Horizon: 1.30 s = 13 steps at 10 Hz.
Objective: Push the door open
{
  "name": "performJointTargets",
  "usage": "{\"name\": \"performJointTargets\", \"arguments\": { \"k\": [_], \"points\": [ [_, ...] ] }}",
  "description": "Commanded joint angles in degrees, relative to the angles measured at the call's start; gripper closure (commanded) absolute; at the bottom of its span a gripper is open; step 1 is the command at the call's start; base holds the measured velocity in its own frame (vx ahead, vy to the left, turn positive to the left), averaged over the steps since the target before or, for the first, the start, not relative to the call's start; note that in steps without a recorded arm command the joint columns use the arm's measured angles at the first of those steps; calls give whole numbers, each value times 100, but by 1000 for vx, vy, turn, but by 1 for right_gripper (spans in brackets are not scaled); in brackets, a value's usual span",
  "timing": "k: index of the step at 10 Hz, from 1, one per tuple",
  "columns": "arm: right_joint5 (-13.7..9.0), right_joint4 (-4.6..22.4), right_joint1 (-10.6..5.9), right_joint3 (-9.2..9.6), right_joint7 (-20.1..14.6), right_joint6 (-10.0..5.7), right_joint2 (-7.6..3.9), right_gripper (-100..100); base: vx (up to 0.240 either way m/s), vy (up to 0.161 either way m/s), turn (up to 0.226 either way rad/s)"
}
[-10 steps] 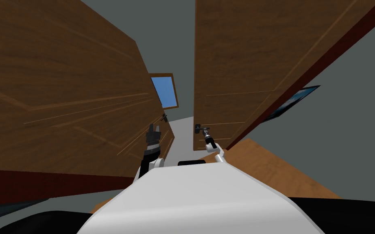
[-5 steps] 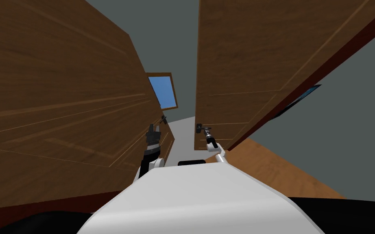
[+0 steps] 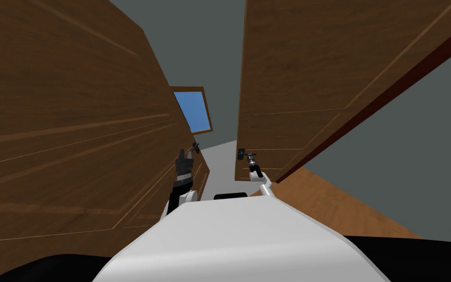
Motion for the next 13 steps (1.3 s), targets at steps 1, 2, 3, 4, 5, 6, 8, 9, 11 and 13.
{"name": "performJointTargets", "arguments": {
  "k": [1, 2, 3, 4, 5, 6, 8, 9, 11, 13],
  "points": [
    [-12, -68, 12, -162, 30, -10, 28, 100, 172, 120, -89],
    [-19, -53, -1, -231, 45, -9, 68, 100, 177, 121, -97],
    [-25, -39, -13, -296, 58, -8, 107, 100, 160, 114, -86],
    [-31, -27, -24, -351, 69, -7, 146, 100, 166, 116, -77],
    [-35, -17, -33, -397, 79, -6, 181, 100, 153, 78, -66],
    [-40, -6, -42, -449, 90, -5, 224, 100, 164, 87, -57],
    [-93, 6, -23, -393, 135, -8, 141, 100, 97, 18, -104],
    [-124, 11, -27, -351, 166, -10, 117, 100, 182, -2, -189],
    [-203, 23, -36, -245, 244, -16, 64, 100, 198, 20, -179],
    [-305, 39, -48, -110, 344, -24, 8, 100, 201, 24, -228]
  ]
}}
